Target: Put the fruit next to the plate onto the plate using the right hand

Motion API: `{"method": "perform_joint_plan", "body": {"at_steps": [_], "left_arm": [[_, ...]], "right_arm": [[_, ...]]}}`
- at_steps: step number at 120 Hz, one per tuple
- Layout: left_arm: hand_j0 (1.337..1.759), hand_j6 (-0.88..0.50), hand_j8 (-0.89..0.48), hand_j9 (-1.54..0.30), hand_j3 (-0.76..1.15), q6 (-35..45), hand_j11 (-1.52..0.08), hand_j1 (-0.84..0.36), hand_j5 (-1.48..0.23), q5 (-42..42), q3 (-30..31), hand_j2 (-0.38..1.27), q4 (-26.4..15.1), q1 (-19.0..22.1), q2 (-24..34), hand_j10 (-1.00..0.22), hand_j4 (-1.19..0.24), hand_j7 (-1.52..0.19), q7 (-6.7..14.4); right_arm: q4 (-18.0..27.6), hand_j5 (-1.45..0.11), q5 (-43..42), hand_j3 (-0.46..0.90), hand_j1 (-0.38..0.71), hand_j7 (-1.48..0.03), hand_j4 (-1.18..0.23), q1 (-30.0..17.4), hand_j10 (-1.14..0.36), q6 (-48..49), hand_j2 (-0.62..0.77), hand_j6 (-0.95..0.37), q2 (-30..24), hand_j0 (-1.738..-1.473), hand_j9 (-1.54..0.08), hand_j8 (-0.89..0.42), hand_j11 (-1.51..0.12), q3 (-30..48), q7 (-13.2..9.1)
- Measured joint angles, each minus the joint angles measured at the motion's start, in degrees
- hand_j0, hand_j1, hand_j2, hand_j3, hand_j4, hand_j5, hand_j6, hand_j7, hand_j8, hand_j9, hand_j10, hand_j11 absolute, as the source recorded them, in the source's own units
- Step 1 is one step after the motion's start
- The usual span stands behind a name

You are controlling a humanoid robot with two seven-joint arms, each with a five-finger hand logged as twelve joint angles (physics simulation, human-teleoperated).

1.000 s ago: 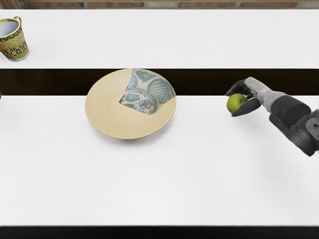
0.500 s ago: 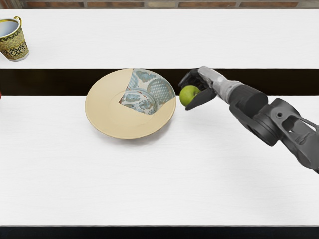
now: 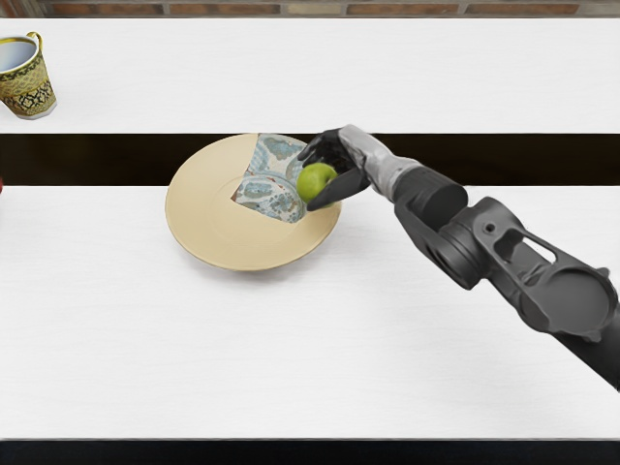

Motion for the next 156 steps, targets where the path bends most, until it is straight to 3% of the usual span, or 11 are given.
{"method": "perform_joint_plan", "body": {"at_steps": [22,62,70,91,116,142,156], "left_arm": [[1.658,-0.01,-0.01,-0.01,0.0,0.0,-0.01,0.34,-0.01,0.0,0.0,0.0,0.0,0.0,0.0,-0.01,-0.01,-0.01,0.0],[1.658,-0.01,-0.01,-0.01,0.0,0.0,-0.01,0.34,-0.01,0.0,0.0,0.0,0.0,0.0,0.0,-0.01,-0.01,-0.01,0.0],[1.658,-0.01,-0.01,-0.01,0.0,0.0,-0.01,0.34,-0.01,0.0,0.0,0.0,0.0,0.0,0.0,-0.01,-0.01,-0.01,0.0],[1.658,-0.01,-0.01,-0.01,0.0,0.0,-0.01,0.34,-0.01,0.0,0.0,0.0,0.0,0.0,0.0,-0.01,-0.01,-0.01,0.0],[1.658,-0.01,-0.01,-0.01,0.0,0.0,-0.01,0.34,-0.01,0.0,0.0,0.0,0.0,0.0,0.0,-0.01,-0.01,-0.01,0.0],[1.658,-0.01,-0.01,-0.01,0.0,0.0,-0.01,0.34,-0.01,0.0,0.0,0.0,0.0,0.0,0.0,-0.01,-0.01,-0.01,0.0],[1.658,-0.01,-0.01,-0.01,0.0,0.0,-0.01,0.34,-0.01,0.0,0.0,0.0,0.0,0.0,0.0,-0.01,-0.01,-0.01,0.0]], "right_arm": [[-1.5,-0.89,-0.2,0.0,0.2,-0.86,-0.64,-0.3,-0.47,-1.2,0.27,-0.54,3.6,-1.656,-0.88,-0.4,-0.87,-1.1,0.0],[-1.9,-0.85,-0.2,0.0,0.19,-0.83,-0.62,-0.7,-0.49,-3.8,0.25,-0.56,5.0,-1.656,-0.85,-0.42,-0.84,-5.1,0.0],[-1.9,-0.76,-0.1,0.0,0.17,-0.74,-0.56,-0.7,-0.47,-4.3,0.19,-0.52,5.2,-1.657,-0.76,-0.41,-0.75,-5.3,0.1],[-1.5,-0.43,0.0,0.0,-0.03,-0.43,-0.32,-0.2,-0.28,-5.1,0.06,-0.31,5.2,-1.658,-0.43,-0.26,-0.43,-5.0,0.1],[-0.7,-0.25,3.1,0.0,-0.15,-0.24,-0.19,3.5,-0.17,-4.5,0.01,-0.18,4.4,-1.658,-0.25,-0.16,-0.25,-3.8,0.1],[-0.4,-0.14,14.2,0.0,-0.23,-0.14,-0.11,4.4,-0.1,8.7,-0.01,-0.11,1.7,-1.658,-0.14,-0.1,-0.14,4.1,0.1],[-0.3,-0.11,24.0,0.0,-0.26,-0.11,-0.08,4.4,-0.08,19.8,-0.01,-0.08,-4.2,-1.658,-0.11,-0.08,-0.11,7.8,0.1]]}}
